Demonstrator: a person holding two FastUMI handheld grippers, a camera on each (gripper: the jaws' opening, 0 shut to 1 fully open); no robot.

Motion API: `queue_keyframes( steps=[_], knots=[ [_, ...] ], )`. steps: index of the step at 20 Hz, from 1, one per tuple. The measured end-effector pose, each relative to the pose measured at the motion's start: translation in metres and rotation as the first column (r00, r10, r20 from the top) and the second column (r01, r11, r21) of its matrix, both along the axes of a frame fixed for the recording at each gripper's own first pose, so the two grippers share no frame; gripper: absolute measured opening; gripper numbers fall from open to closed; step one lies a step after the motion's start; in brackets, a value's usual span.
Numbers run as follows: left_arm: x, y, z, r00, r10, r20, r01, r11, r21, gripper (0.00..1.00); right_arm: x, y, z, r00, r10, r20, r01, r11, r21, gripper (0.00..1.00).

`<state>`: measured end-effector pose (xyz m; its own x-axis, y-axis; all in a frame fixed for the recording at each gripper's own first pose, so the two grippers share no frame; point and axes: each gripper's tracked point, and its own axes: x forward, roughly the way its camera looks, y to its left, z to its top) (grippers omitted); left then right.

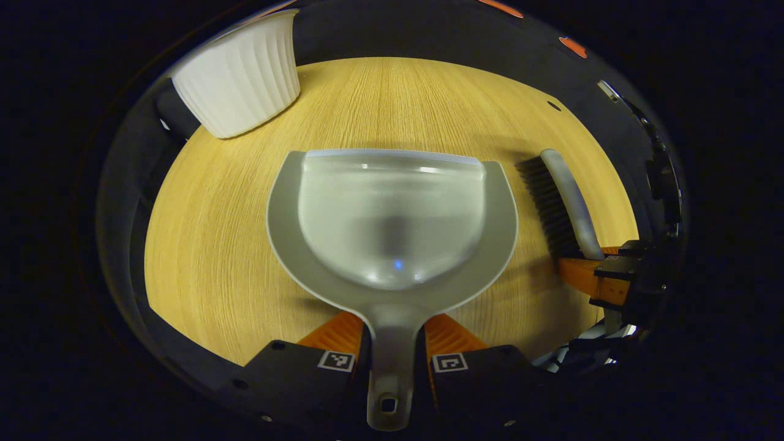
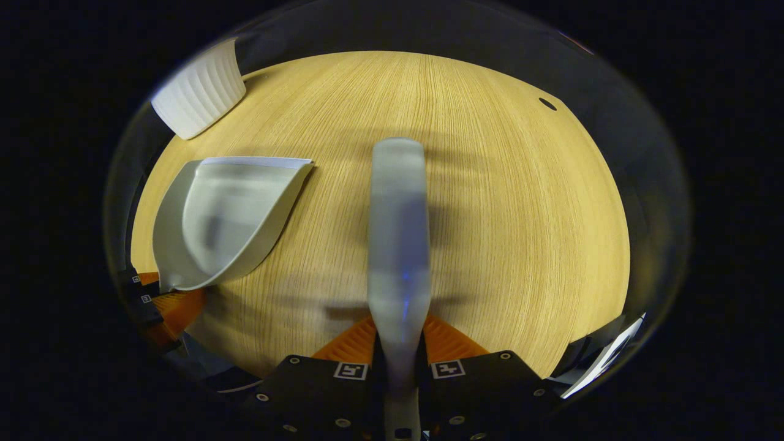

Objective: Pick up the small broom and dustpan from the desktop, sweep the trash into the dustpan with the broom, and then empty the trash into the garbage bin.

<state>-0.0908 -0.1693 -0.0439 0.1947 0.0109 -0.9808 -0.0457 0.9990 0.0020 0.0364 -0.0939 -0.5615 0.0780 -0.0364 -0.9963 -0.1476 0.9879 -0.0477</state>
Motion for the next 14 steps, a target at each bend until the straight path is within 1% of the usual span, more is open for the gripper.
queue_keyframes(
  steps=[3, 4, 5, 6, 7, 8, 9, 10, 11, 12, 13, 14],
  knots=[
    [0.011, 0.005, 0.002, 1.0, -0.021, 0.013, 0.02, 0.999, 0.029, 0.36, 0.002, -0.001, 0.0, 1.0, 0.007, 0.004, -0.007, 1.0, 0.004, 0.25],
    [0.012, 0.009, 0.002, 1.0, -0.027, 0.013, 0.027, 0.999, 0.037, 0.36, 0.003, -0.002, 0.0, 1.0, 0.009, 0.01, -0.009, 1.0, 0.002, 0.29],
    [0.012, 0.011, 0.001, 0.999, -0.033, 0.016, 0.032, 0.999, 0.039, 0.37, 0.005, -0.003, 0.001, 1.0, 0.011, 0.017, -0.011, 1.0, 0.002, 0.23],
    [0.014, 0.014, 0.002, 0.999, -0.034, 0.021, 0.033, 0.999, 0.041, 0.37, 0.006, -0.004, 0.002, 1.0, 0.012, 0.024, -0.012, 1.0, -0.002, 0.41],
    [0.016, 0.014, 0.004, 0.999, -0.029, 0.026, 0.028, 0.999, 0.039, 0.38, 0.008, -0.005, 0.004, 0.999, 0.012, 0.034, -0.012, 1.0, -0.002, 0.34],
    [0.017, 0.012, 0.006, 0.999, -0.028, 0.03, 0.027, 0.999, 0.037, 0.39, 0.01, -0.005, 0.005, 0.999, 0.01, 0.039, -0.01, 1.0, 0.0, 0.39],
    [0.019, 0.012, 0.009, 0.999, -0.026, 0.037, 0.025, 0.999, 0.037, 0.44, 0.011, -0.005, 0.007, 0.999, 0.007, 0.043, -0.008, 1.0, 0.004, 0.42],
    [0.018, 0.013, 0.012, 0.999, -0.029, 0.039, 0.028, 0.999, 0.038, 0.47, 0.012, -0.005, 0.009, 0.999, 0.005, 0.049, -0.005, 1.0, 0.007, 0.49],
    [0.018, 0.013, 0.015, 0.998, -0.028, 0.048, 0.026, 0.999, 0.04, 0.53, 0.013, -0.004, 0.011, 0.999, 0.004, 0.054, -0.005, 1.0, 0.014, 0.53],
    [0.018, 0.014, 0.018, 0.998, -0.03, 0.053, 0.028, 0.999, 0.041, 0.54, 0.015, -0.003, 0.014, 0.998, 0.004, 0.063, -0.005, 1.0, 0.02, 0.64],
    [0.018, 0.013, 0.02, 0.998, -0.03, 0.062, 0.027, 0.999, 0.041, 0.57, 0.013, -0.003, 0.016, 0.997, 0.007, 0.079, -0.01, 1.0, 0.028, 0.69],
    [0.019, 0.013, 0.02, 0.997, -0.028, 0.069, 0.025, 0.999, 0.042, 0.59, 0.018, -0.003, 0.019, 0.995, 0.017, 0.096, -0.02, 1.0, 0.025, 0.78]
  ],
)
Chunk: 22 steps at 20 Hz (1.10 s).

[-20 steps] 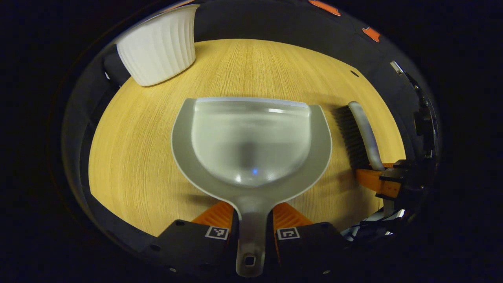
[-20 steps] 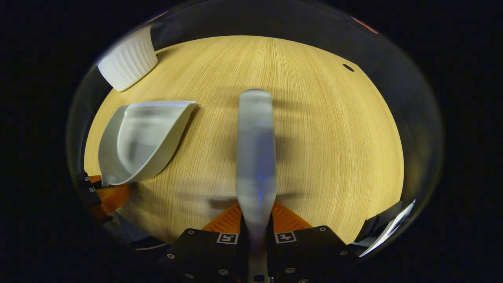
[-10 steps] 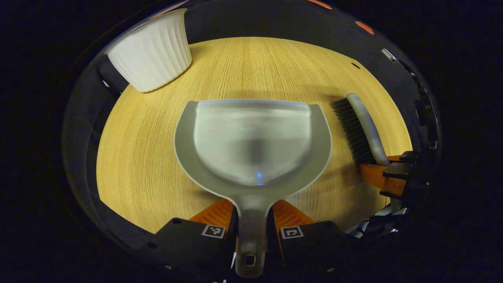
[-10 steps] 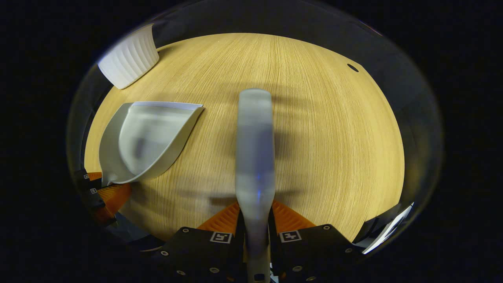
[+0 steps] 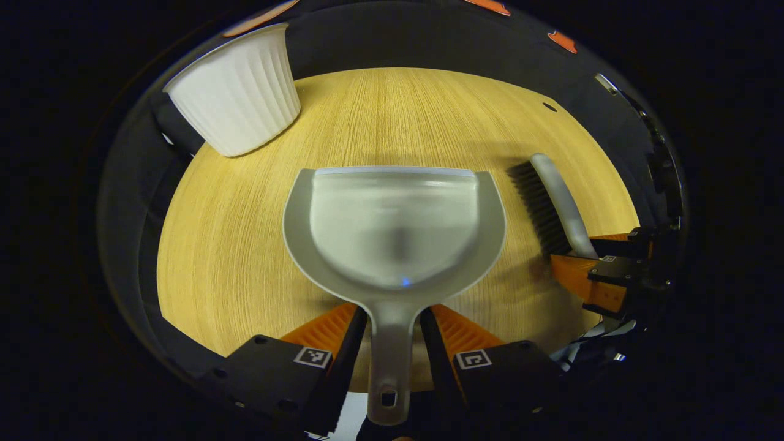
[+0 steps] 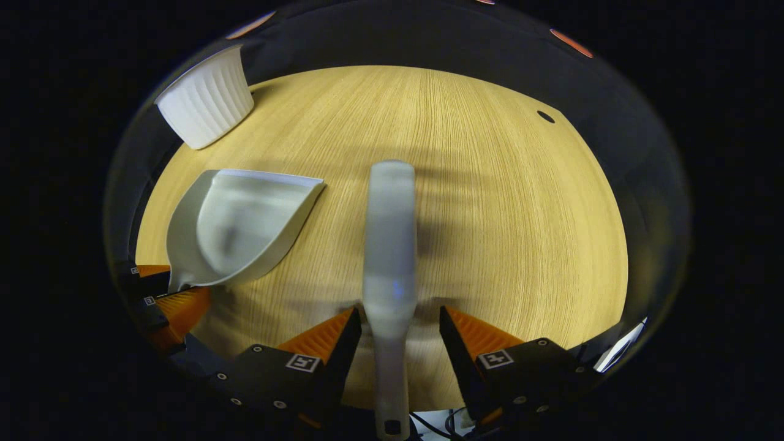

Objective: Pick up the small broom and dustpan from the desktop, sweep the trash into the dustpan with the broom, and then empty the trash into the garbage bin.

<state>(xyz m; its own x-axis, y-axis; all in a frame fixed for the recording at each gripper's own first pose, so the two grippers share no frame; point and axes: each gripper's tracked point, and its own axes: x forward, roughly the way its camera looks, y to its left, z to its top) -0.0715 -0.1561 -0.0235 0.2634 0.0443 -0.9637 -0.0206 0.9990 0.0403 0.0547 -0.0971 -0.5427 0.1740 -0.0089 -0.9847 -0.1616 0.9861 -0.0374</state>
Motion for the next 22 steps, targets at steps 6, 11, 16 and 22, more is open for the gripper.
queue_keyframes(
  steps=[6, 11, 16, 22],
  knots=[
    [0.011, 0.013, 0.017, 0.997, 0.016, 0.074, -0.015, 1.0, -0.016, 0.7, 0.006, -0.002, 0.03, 0.995, 0.008, 0.096, -0.011, 1.0, 0.027, 0.95],
    [0.042, 0.021, 0.063, 0.966, 0.028, 0.256, -0.022, 0.999, -0.024, 0.83, 0.017, -0.011, 0.07, 0.977, -0.02, 0.213, 0.006, 0.998, 0.066, 0.95],
    [0.065, 0.034, 0.135, 0.829, -0.007, 0.559, -0.003, 1.0, 0.017, 0.86, 0.026, -0.024, 0.118, 0.937, -0.029, 0.348, -0.001, 0.996, 0.086, 0.95],
    [0.074, 0.036, 0.16, 0.622, 0.01, 0.783, -0.041, 0.999, 0.019, 0.84, 0.043, -0.034, 0.186, 0.845, -0.02, 0.535, -0.044, 0.994, 0.105, 0.95]
  ],
)
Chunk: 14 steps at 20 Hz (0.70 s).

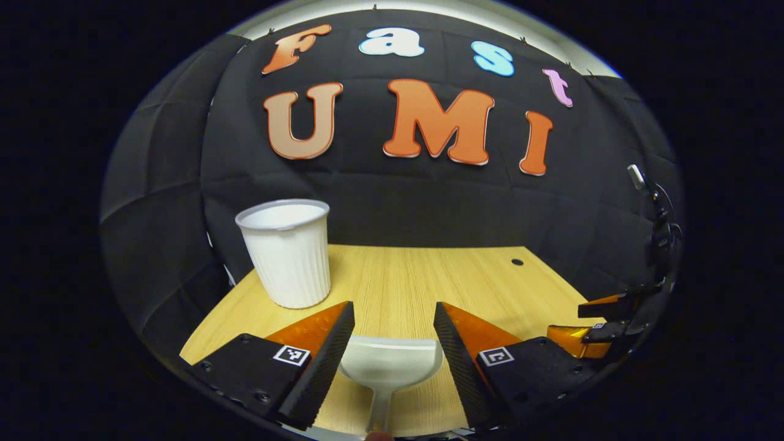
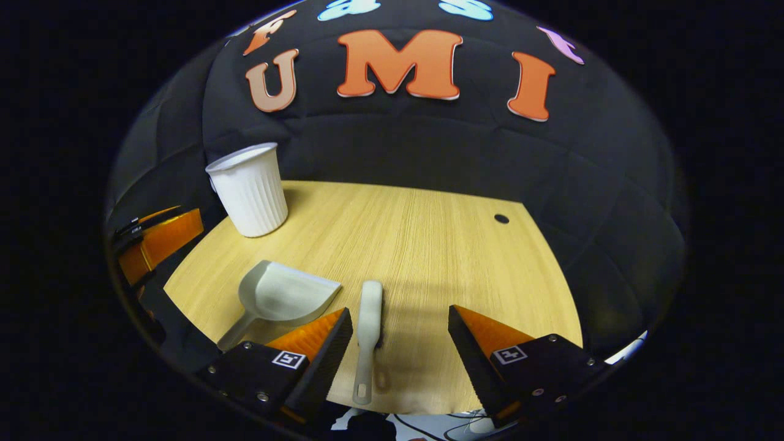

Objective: Pick up the small broom and dustpan from the desktop, sweep the trash into the dustpan with the broom, and then empty the trash into the garbage bin.

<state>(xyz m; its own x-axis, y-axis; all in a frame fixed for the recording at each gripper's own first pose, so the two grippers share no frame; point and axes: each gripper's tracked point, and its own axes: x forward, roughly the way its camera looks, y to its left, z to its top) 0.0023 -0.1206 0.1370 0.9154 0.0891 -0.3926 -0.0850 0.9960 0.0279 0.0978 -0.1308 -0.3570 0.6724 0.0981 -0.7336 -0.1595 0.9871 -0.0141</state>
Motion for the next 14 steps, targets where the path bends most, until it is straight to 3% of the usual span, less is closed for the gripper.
queue_keyframes(
  steps=[5, 10, 14],
  knots=[
    [-0.005, -0.002, 0.035, 0.987, 0.023, 0.161, -0.024, 1.0, 0.005, 0.84, 0.016, -0.004, 0.047, 0.986, -0.006, 0.166, 0.002, 1.0, 0.021, 0.95],
    [-0.003, -0.008, 0.096, 0.948, 0.002, 0.319, -0.012, 0.999, 0.03, 0.83, 0.028, -0.015, 0.112, 0.935, -0.025, 0.353, 0.012, 0.999, 0.038, 0.94],
    [-0.009, -0.011, 0.135, 0.924, 0.019, 0.382, -0.025, 1.0, 0.01, 0.83, 0.026, -0.022, 0.143, 0.904, -0.048, 0.424, 0.025, 0.998, 0.06, 0.94]
  ],
)
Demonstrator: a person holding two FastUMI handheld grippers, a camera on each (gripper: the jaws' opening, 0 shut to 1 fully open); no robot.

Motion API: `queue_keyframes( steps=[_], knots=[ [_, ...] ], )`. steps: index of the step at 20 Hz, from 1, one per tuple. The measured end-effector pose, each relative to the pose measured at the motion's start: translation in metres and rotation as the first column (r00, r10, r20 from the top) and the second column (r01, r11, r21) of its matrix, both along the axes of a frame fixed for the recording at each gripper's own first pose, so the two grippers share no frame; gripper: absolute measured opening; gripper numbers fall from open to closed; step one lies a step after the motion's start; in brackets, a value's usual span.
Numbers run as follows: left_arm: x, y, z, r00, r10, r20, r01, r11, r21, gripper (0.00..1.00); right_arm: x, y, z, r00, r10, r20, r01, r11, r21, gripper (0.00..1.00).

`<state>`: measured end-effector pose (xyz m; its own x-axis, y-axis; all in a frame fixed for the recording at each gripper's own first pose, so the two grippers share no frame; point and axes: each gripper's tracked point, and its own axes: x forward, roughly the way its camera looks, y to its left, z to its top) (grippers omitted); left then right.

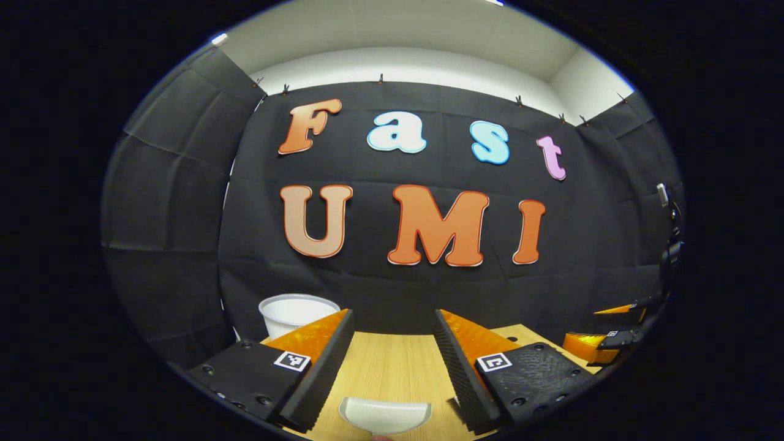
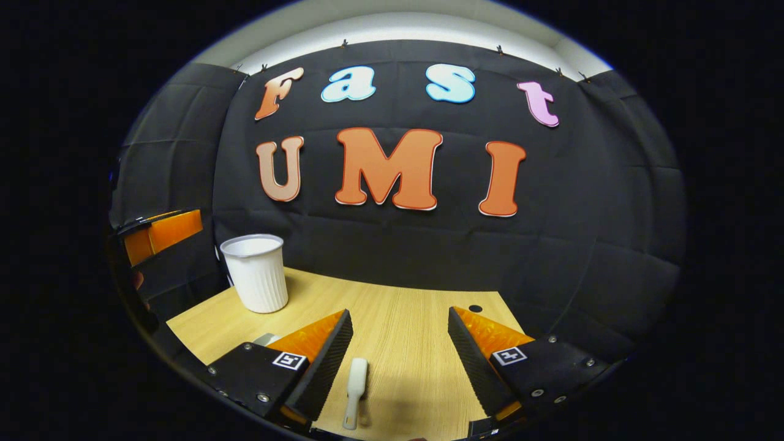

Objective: Pick up the small broom and dustpan from the desktop, sweep the trash into the dustpan with the broom, and then empty the trash into the garbage bin.

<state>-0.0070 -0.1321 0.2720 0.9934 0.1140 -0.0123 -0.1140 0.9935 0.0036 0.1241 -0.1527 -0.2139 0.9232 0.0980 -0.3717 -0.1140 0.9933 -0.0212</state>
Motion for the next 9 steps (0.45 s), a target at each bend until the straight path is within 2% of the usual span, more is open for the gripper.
queue_keyframes(
  steps=[4, 9],
  knots=[
    [-0.017, -0.006, 0.012, 0.998, 0.058, 0.041, -0.058, 0.998, 0.001, 0.83, -0.002, -0.011, 0.025, 0.996, -0.03, 0.082, 0.029, 1.0, 0.01, 0.94],
    [-0.027, -0.023, 0.005, 0.998, 0.063, 0.021, -0.063, 0.998, 0.001, 0.83, -0.007, -0.019, 0.04, 0.992, -0.053, 0.117, 0.051, 0.998, 0.019, 0.94]
  ],
)
